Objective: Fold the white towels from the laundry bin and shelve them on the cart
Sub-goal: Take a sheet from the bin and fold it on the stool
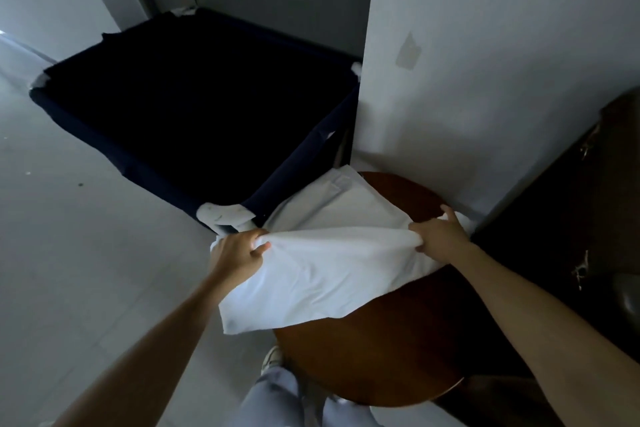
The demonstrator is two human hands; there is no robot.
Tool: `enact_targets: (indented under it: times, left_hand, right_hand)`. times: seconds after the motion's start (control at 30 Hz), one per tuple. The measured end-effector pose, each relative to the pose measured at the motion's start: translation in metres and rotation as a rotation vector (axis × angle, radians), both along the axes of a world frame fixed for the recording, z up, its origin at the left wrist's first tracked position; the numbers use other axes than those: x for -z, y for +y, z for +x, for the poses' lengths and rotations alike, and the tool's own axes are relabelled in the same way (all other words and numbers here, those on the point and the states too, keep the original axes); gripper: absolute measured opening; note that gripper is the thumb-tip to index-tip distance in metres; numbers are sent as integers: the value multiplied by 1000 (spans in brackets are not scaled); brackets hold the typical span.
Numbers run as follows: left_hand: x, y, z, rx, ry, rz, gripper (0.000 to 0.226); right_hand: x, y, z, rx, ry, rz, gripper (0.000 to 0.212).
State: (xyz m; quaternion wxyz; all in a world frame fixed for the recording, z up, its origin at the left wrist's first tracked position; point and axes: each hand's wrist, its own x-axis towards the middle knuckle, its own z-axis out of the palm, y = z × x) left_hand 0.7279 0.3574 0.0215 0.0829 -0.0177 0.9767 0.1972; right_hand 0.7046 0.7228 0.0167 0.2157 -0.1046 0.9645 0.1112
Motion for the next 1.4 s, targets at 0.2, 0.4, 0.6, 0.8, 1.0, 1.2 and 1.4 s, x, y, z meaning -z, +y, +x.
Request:
enact_targets:
  times: [0.2,0.4,0.6,0.8,1.0,1.2,1.4]
  left_hand:
    - [-2,-3,-11,31,-149,-177,33]
    - [-1,-4,-10,59,-147,-98,33]
    - [-38,21,-46,133,-62,-57,33]
    - [-112,51,-110,128,173,-86,34]
    - [-198,81,-158,160,402,-55,19]
    - [-242,107,-182,170,526,7,18]
    - [-237,141,-191,244,553,44,14]
  right_hand:
    - [-17,-8,4,-103,-98,18,36]
    - [-37,-11,-3,-17,-158,6,34]
    - [-94,2,-39,48,-2,47,33]
    - [-179,17,-60,89,214,97,29]
    - [-236,42,-59,203,491,136,31]
    - [-279,55,-49,268,659,129,30]
    - [-280,71,-29,448,678,130,32]
